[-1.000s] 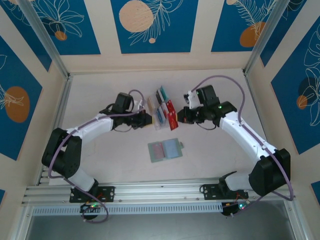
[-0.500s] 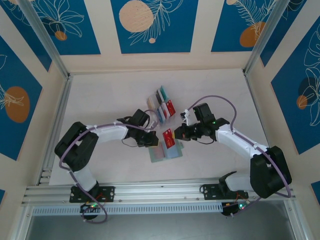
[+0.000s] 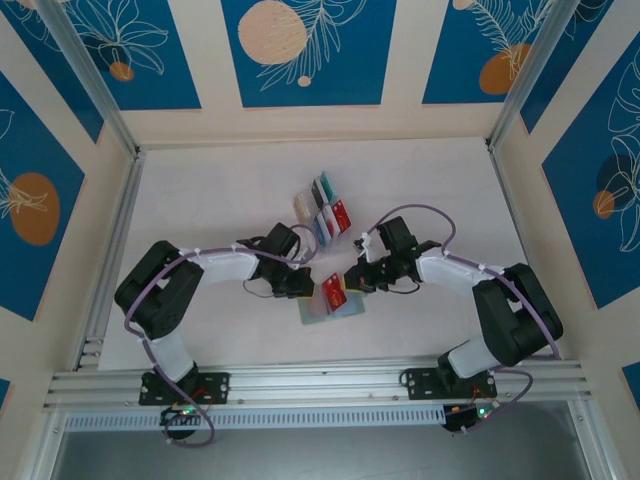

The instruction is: Put the credit cards into the card holder

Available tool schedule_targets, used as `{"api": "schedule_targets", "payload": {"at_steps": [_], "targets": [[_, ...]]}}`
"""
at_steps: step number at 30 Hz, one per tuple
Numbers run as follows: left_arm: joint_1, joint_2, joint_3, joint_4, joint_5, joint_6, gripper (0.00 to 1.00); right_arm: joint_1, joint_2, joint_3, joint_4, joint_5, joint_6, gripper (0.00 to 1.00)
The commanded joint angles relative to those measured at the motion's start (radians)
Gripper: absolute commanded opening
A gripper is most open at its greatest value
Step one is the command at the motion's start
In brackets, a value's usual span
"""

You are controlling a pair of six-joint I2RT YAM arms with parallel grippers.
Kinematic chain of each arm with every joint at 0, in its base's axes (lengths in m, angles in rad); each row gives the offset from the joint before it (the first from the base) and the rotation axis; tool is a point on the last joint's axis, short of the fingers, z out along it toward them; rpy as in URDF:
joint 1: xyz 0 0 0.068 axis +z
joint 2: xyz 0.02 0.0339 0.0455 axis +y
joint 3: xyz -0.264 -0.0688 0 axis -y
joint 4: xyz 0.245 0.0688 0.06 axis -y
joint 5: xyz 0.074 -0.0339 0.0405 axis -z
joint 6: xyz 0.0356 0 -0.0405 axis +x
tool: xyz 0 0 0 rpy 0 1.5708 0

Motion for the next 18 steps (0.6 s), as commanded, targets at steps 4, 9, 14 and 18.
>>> {"api": "schedule_targets", "payload": {"at_steps": [4,9,14,18], "targets": [[-0.005,0.014,-0.022,-0.059,-0.039,0.033,0.05,0.014,0.042,-0.015,0.014,-0.034,0.001,0.0],[-0.005,0.013,-0.024,-0.059,-0.037,0.034,0.05,0.014,0.042,-0.021,0.007,-0.012,0.001,0.0],[-0.006,0.013,-0.023,-0.057,-0.034,0.033,0.05,0.009,0.033,-0.027,-0.005,0.0,-0.005,0.0],[-0.005,0.013,-0.023,-0.056,-0.034,0.033,0.05,0.009,0.044,-0.026,-0.021,0.017,-0.009,0.0]]}}
